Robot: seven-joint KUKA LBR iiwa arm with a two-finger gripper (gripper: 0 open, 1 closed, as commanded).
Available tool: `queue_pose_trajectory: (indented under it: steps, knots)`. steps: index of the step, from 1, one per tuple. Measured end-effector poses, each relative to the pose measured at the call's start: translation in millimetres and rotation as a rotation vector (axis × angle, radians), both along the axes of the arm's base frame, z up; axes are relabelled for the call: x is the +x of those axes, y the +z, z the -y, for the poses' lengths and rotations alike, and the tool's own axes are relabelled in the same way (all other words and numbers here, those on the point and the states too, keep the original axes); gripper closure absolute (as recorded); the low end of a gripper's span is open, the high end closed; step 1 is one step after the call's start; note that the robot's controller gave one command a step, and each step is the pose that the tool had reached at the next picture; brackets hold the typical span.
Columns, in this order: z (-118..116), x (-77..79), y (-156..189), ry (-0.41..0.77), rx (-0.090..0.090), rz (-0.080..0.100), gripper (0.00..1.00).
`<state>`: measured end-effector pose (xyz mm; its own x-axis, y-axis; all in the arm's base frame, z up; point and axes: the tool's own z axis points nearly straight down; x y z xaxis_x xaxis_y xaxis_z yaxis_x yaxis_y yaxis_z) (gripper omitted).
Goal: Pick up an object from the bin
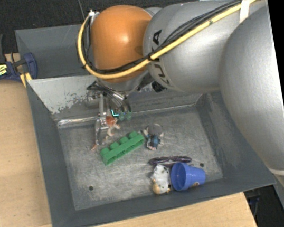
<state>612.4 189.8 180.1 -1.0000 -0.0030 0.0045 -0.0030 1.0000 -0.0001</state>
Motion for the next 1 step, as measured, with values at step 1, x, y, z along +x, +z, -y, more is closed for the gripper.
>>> queue_pose_trajectory:
  steps: [1]
  knots:
    - [0.7,2.0,4.1,-0.003,0.002,0.007,0.0]
